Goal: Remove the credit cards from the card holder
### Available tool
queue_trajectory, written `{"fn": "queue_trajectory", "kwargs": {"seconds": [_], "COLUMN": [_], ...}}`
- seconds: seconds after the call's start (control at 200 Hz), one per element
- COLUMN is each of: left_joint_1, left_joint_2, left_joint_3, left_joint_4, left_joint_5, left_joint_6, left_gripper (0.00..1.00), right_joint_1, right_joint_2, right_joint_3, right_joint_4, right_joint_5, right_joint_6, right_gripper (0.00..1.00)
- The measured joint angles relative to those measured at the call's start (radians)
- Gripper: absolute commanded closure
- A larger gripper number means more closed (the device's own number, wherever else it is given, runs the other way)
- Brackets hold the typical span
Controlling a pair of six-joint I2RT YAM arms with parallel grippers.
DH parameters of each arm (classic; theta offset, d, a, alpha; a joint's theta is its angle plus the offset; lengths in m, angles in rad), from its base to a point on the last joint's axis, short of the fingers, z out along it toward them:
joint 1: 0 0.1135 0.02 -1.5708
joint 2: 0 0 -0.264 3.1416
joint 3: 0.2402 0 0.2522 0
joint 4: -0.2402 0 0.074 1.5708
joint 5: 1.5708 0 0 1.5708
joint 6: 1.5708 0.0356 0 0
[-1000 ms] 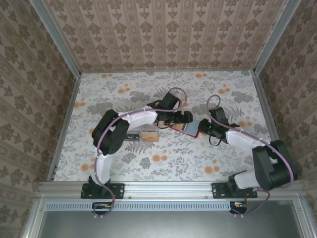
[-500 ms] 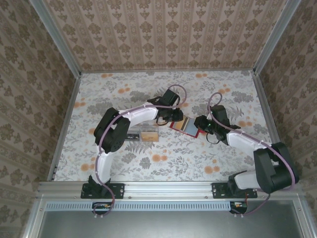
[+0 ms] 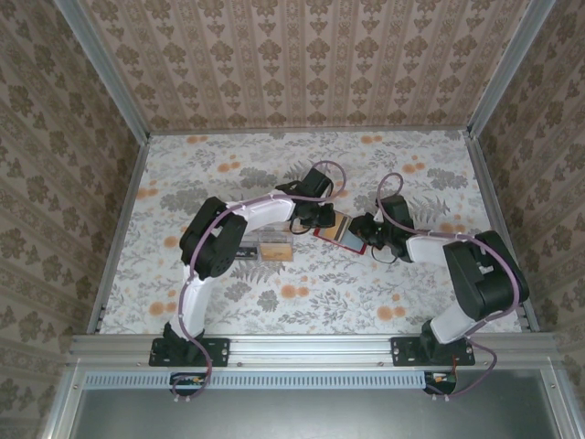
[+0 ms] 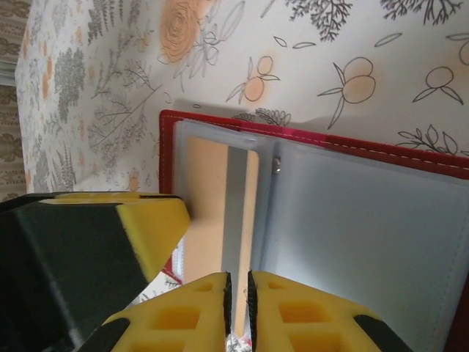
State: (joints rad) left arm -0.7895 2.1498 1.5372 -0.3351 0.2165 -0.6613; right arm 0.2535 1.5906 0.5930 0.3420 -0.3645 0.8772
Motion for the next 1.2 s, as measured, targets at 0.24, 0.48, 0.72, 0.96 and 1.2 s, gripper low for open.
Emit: {"fn": "queue_trajectory", "kwargs": {"seconds": [0.24, 0.48, 0.72, 0.96, 1.2], "left_joint_1": [0.0, -0.001, -0.002, -0.002, -0.002], "left_joint_2": [0.0, 0.0, 0.0, 0.0, 0.002], "left_joint_3": [0.0, 0.0, 0.0, 0.0, 0.0], "left_joint_4": [0.0, 0.0, -0.002, -0.002, -0.002], "left_joint_5": [0.008, 0.008, 0.011, 0.011, 0.013], "left_joint_6": [-0.016, -0.019, -0.019, -0.019, -0.02], "left_gripper": [0.83, 0.84, 0.84, 0.84, 0.84], "right_joint_1": [0.001, 0.003, 0.003, 0.025, 0.048], "right_joint_2": [0.062, 0.089, 0.104, 0.047, 0.012], "right_joint_3": [0.0, 0.0, 0.001, 0.008, 0.067], "right_joint_4": [0.034, 0.079, 0.102, 0.024, -0.03], "right_joint_5": [-0.014, -0.038, -0.056, -0.034, -0.02], "right_joint_6": [0.023, 0.043, 0.047, 0.022, -0.013], "right_gripper": [0.81, 0.81, 0.82, 0.8, 0.8]}}
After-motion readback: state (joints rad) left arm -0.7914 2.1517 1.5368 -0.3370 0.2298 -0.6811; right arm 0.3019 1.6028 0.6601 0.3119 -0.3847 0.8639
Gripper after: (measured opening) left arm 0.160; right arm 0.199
